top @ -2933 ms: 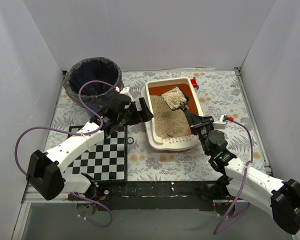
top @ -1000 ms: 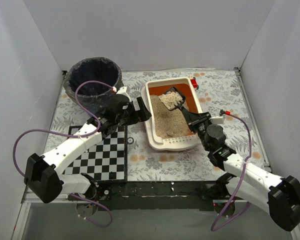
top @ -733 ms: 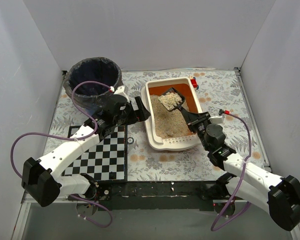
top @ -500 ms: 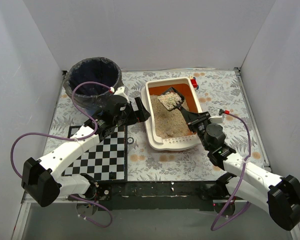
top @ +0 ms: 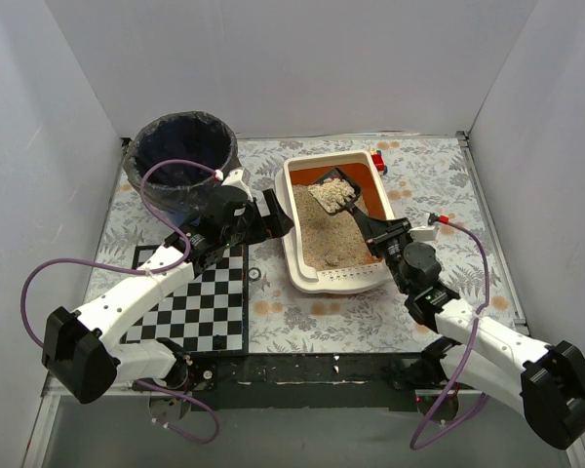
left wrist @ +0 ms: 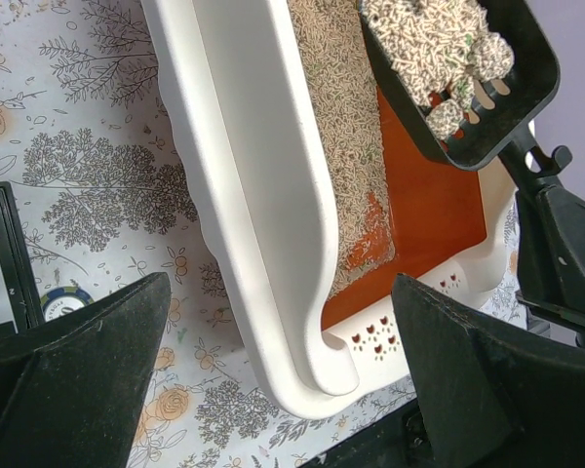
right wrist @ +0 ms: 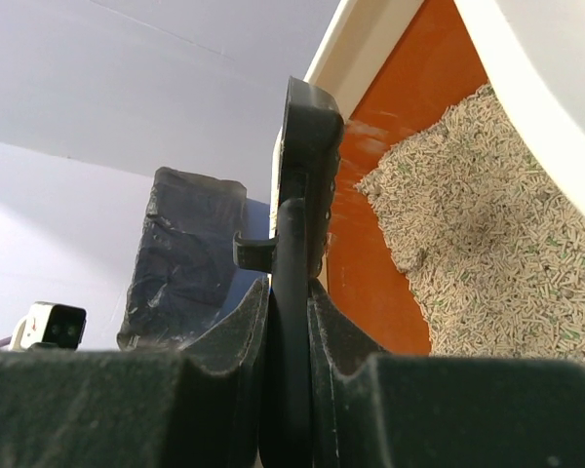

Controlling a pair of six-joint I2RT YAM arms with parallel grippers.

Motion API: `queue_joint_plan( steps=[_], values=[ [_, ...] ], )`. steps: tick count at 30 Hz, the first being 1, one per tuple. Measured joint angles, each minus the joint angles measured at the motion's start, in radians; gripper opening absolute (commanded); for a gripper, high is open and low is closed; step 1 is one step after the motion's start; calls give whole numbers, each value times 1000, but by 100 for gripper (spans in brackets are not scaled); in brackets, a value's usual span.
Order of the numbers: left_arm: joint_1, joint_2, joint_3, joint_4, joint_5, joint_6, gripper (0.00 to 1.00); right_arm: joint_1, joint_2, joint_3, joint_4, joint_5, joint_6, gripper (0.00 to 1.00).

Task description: Clean the litter box

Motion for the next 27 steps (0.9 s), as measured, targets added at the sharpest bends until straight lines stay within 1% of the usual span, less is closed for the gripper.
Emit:
queue_joint_plan(
  steps=[3,6,10,14,17,21,25,27],
  values=[
    [0,0,0,2,0,0,98,1,2,-8,2,10,22,1],
    [0,0,-2,7,0,0,98,0,2,-21,29,6,4,1],
    [0,0,-2,7,0,0,98,0,-31,-20,-21,33,5,1],
    [0,0,-2,11,0,1,98,-1,-30,-17,-16,18,-26,1],
    [0,-1,-2,10,0,1,98,1,-40,-17,-37,35,-27,1],
    [0,-10,-8,13,-1,1,98,-1,-43,-18,12,14,-68,1],
    [0,-11,-8,15,-1,1,98,0,-42,-10,-2,19,-64,1],
    [0,-12,-9,17,-1,1,98,-1,-31,-13,31,10,-78,1]
  ],
)
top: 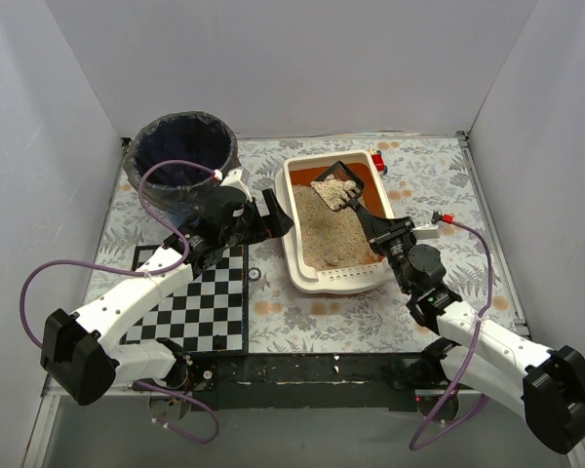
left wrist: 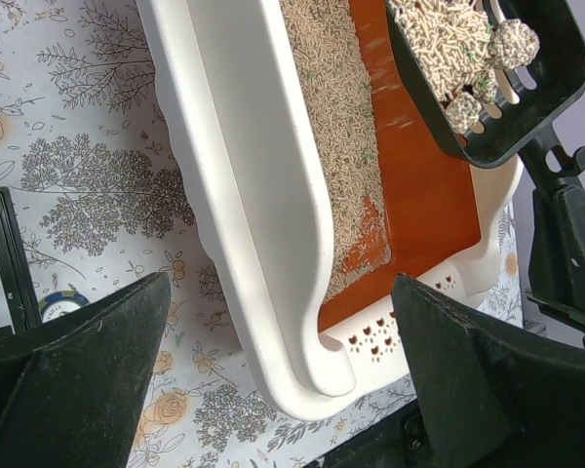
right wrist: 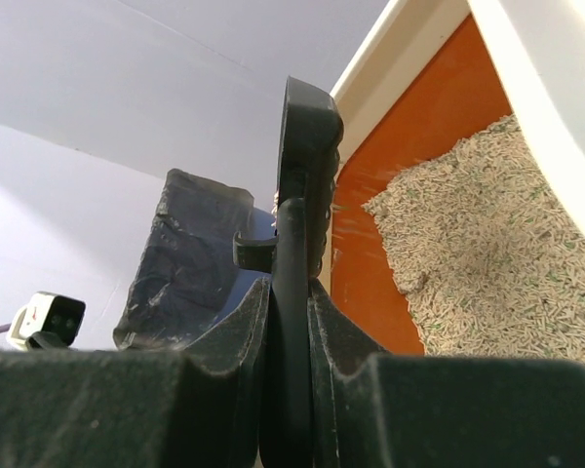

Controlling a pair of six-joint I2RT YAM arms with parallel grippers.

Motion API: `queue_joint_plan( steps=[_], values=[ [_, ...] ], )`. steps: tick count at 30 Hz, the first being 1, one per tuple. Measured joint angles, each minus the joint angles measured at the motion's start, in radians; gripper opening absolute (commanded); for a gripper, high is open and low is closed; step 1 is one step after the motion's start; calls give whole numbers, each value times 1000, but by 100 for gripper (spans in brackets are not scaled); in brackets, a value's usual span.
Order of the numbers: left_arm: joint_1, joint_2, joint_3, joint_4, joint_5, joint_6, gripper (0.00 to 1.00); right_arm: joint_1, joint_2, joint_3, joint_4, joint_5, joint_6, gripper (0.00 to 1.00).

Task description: Clean the litter box

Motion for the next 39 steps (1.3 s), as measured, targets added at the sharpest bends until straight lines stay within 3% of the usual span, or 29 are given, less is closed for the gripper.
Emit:
queue_joint_plan(
  steps=[39],
  values=[
    [0,-1,-3,15,-2,-10,98,-5,-56,-24,10,-4,-3,1]
  ],
)
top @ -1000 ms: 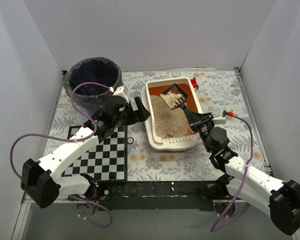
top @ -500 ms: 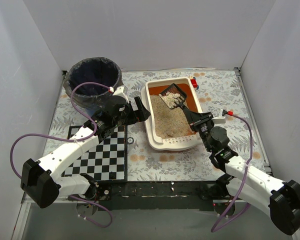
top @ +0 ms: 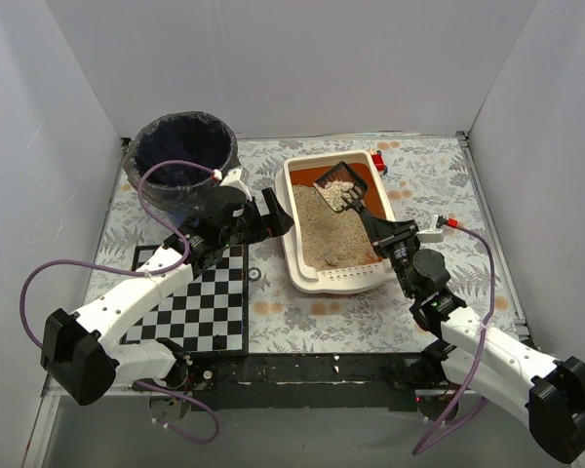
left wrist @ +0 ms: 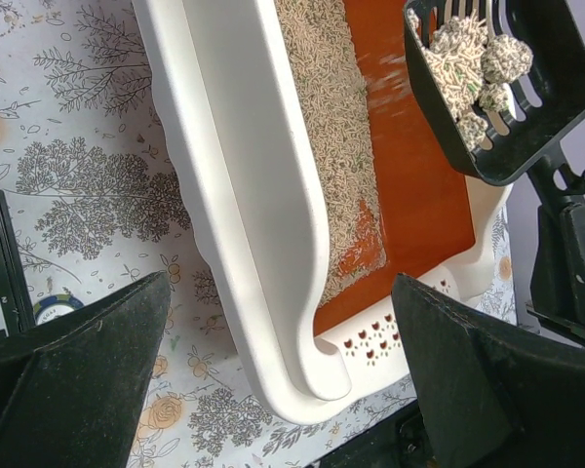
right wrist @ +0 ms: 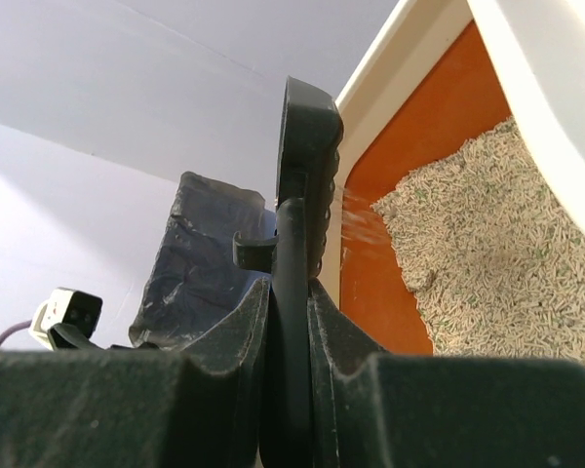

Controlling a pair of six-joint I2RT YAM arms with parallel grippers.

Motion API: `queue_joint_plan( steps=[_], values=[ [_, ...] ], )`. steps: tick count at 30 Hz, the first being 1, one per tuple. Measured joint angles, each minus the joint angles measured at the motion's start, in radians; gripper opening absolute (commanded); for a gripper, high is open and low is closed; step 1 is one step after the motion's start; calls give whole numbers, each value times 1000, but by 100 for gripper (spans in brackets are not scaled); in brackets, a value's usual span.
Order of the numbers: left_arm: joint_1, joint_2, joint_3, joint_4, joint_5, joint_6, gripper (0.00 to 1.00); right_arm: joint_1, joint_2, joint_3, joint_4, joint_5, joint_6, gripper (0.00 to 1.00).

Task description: Clean the litter box

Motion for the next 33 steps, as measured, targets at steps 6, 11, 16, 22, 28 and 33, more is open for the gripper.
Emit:
queue_joint_plan(
  steps=[6,11,16,22,28,33],
  values=[
    [0,2,-5,8,0,-8,98,0,26,0,17,-16,13,1],
    [0,4,-7,8,3,-13,98,2,8,-12,-18,11,61,1],
    [0,6,-11,9,2,-18,98,1,44,12,-19,-30,31,1],
    [0,6,-11,8,-10,-25,98,0,31,3,21,-43,19,1],
    [0,6,-13,8,-19,-28,98,0,-27,3,0,-24,9,1],
    [0,6,-13,6,-23,-27,98,1,-66,-2,-21,-11,1,1]
  ],
)
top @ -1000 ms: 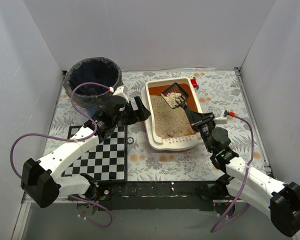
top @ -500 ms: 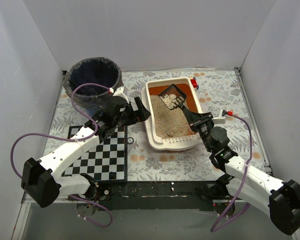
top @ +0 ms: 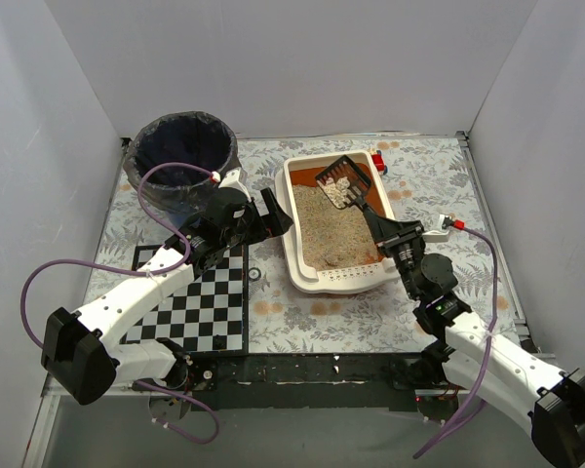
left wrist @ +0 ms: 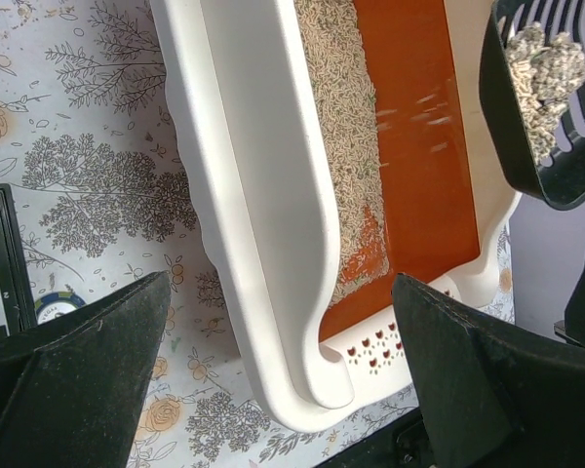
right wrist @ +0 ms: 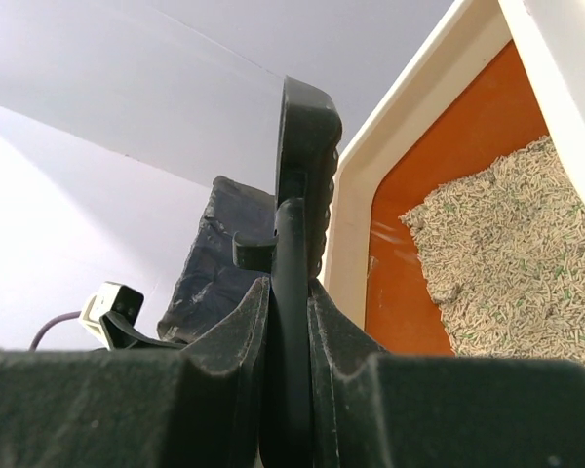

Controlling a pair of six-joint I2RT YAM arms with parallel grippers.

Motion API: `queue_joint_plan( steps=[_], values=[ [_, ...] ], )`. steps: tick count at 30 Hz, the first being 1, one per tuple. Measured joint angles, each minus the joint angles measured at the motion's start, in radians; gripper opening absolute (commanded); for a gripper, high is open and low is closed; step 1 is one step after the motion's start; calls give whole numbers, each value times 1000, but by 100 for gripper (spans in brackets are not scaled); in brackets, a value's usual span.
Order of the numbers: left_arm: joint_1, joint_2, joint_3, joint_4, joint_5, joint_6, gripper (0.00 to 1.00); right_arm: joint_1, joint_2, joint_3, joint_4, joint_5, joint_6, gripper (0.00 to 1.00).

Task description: Clean the litter box

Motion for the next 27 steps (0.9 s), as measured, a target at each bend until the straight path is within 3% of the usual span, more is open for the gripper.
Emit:
queue_joint_plan(
  steps=[13,22,27],
  values=[
    [0,-1,-6,8,-14,-16,98,0,-26,-11,-18,24,-21,1],
    [0,-18,-33,14,-32,-30,98,0,-127,-13,-61,63,-32,1],
    [0,-18,-33,22,-30,-31,98,-2,-85,9,-49,32,-50,1]
  ],
)
